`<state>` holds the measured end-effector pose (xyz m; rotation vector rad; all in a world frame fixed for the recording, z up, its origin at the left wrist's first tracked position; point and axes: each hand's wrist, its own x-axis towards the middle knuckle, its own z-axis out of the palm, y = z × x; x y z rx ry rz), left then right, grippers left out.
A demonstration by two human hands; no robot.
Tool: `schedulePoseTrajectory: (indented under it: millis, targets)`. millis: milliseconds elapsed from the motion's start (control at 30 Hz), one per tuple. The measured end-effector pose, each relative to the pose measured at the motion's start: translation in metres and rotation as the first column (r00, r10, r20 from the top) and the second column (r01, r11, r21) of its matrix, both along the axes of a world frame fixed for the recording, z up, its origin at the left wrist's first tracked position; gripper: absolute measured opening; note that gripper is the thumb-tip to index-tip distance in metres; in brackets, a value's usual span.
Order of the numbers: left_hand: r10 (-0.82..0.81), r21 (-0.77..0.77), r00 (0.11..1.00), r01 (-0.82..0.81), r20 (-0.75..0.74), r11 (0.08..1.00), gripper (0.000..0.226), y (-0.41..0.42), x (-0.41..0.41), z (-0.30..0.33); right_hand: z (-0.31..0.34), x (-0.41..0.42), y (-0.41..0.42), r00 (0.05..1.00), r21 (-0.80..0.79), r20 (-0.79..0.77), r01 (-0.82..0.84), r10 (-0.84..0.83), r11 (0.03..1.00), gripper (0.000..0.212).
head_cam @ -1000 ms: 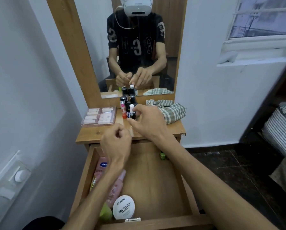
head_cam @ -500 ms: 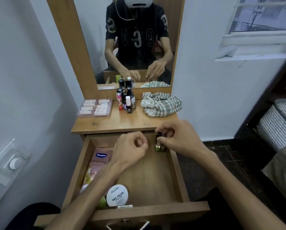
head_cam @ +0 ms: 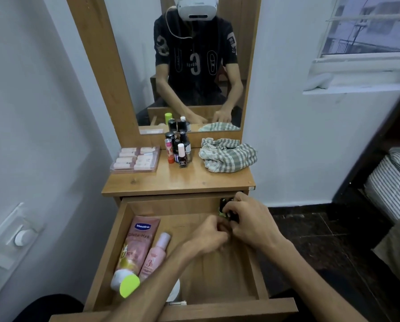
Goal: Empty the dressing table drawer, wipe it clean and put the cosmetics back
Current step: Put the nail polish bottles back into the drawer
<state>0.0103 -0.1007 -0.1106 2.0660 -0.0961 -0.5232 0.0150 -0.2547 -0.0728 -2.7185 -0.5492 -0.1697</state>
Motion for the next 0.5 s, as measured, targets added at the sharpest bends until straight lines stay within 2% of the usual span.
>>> schedulePoseTrajectory:
  millis: [100,233,333,400,500]
  targets:
    - [-0.016,0.017,1.0,0.016,0.019,1.0,0.021,0.004,0.002,-0.004,0.001,0.0,0.002,0.999,0.082,0.025,0.027,-0.029,0.996,0.016]
    - [-0.063,0.073,0.996,0.058,0.067,0.996,0.021,0.006,0.007,-0.002,0.036,0.012,0.019,0.987,0.291,0.117,0.07,-0.108,0.954,0.012]
    - [-0.014,0.218,0.976,-0.035,0.219,0.975,0.016,0.01,0.007,0.005,0.073,0.033,0.05,0.966,0.386,0.232,0.015,-0.113,0.922,0.021]
    - [0.099,0.213,0.906,-0.201,0.411,0.956,0.014,0.015,0.005,0.014,0.09,0.054,0.075,0.953,0.366,0.284,-0.007,-0.105,0.93,0.028]
    - [0.297,0.041,0.72,-0.411,0.628,0.911,0.022,0.025,0.002,0.026,0.1,0.081,0.108,0.944,0.259,0.32,-0.003,-0.083,0.966,0.036]
